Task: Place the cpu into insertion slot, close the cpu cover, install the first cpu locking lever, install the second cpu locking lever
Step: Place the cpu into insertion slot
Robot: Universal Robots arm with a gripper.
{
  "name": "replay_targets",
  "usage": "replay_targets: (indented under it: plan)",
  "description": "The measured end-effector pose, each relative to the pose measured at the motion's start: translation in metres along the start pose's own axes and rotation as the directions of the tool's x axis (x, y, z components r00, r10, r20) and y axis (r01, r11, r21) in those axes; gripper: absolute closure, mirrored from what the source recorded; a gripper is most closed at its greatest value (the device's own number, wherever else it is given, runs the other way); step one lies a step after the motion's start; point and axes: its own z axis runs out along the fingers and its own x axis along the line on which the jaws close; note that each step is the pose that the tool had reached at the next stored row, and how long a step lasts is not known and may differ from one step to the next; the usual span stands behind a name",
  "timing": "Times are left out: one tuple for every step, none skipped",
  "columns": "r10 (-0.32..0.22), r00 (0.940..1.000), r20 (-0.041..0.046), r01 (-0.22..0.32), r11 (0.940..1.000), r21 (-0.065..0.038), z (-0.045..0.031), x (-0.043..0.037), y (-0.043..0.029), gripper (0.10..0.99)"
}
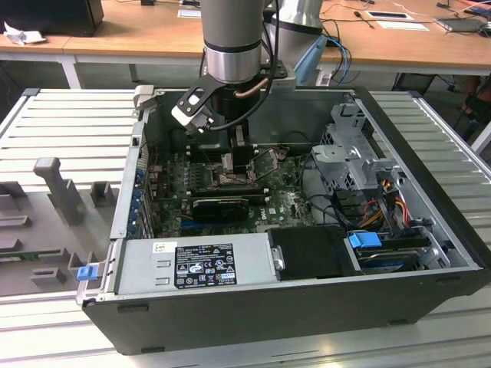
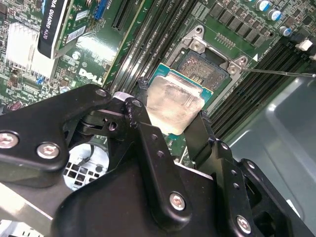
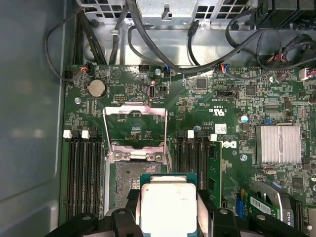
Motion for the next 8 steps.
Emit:
replay_targets:
  plan:
    - [0.000, 1.0000, -0.0001, 0.000, 1.0000, 0.000, 0.0002, 0.0000, 0.0000, 0.545]
    - [0.000, 1.0000, 0.0000, 0.000, 1.0000, 0.000, 0.0003, 0.0000, 0.0000, 0.545]
    - [0.000, 1.0000, 0.0000, 0.000, 1.0000, 0.000, 0.0005, 0.0000, 0.0000, 0.545]
    - [0.000, 1.0000, -0.0001, 0.000, 1.0000, 0.000, 0.0008, 0.0000, -0.0001, 0.545]
    - [0.000, 1.0000, -0.0001, 0.000, 1.0000, 0.000, 0.0011, 0.0000, -0.0001, 0.545]
    - [0.000, 1.0000, 0.0000, 0.000, 1.0000, 0.000, 0.0014, 0.0000, -0.0001, 0.545]
    - [0.000, 1.0000, 0.0000, 0.000, 1.0000, 0.000, 0.0017, 0.0000, -0.0001, 0.545]
    - [0.000, 1.0000, -0.0001, 0.000, 1.0000, 0.000, 0.0019, 0.0000, -0.0002, 0.545]
